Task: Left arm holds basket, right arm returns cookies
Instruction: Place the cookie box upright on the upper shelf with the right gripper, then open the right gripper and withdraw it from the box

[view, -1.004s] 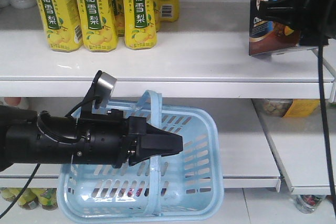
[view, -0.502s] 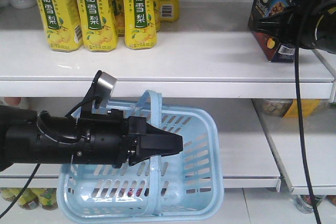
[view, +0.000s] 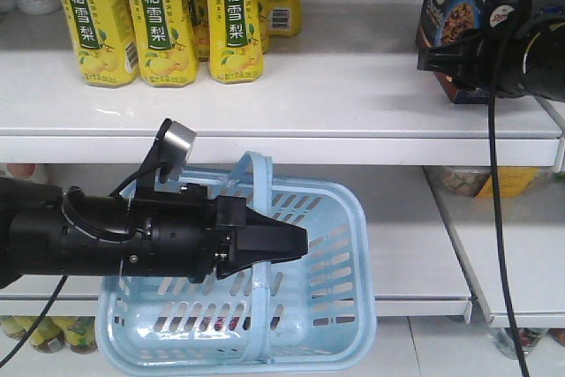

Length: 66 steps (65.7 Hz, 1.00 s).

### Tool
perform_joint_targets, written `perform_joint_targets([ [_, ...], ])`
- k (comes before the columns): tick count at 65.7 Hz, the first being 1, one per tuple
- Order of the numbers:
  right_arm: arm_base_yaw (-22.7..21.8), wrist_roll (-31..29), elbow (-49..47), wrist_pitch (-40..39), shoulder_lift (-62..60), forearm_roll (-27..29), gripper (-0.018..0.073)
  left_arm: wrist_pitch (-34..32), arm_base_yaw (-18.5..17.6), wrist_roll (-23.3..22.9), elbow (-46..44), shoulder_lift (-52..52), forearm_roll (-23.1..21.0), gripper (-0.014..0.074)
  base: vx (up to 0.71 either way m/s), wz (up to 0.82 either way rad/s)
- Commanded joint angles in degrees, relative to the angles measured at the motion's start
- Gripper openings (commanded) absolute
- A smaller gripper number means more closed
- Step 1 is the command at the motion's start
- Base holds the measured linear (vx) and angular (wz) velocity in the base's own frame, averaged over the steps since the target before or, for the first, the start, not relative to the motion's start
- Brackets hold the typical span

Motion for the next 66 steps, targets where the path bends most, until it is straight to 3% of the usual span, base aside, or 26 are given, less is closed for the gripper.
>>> perform_joint_targets([
  [1, -0.1, -0.7, -0.8, -0.1, -0.9, 1.2, 0.0453, 1.9, -0.4, 0.8, -1.8, -1.9, -6.1, -0.0003, 0.00, 0.00],
  [13, 0.0, -1.3, -0.8, 1.3, -1.3, 1.5, 0.0549, 1.9, -0.4, 0.8, -1.8, -1.9, -6.1, -0.0003, 0.00, 0.00],
  [39, 0.0, -2.7, -0.8, 3.5, -7.0, 2.2, 0.0549, 1.9, -0.4, 0.8, -1.8, -1.9, -6.1, -0.0003, 0.00, 0.00],
  [66, 0.0, -12.4, 0.5, 7.2, -18.8, 9.5, 0.0549, 1.9, -0.4, 0.8, -1.8, -1.9, -6.1, -0.0003, 0.00, 0.00],
])
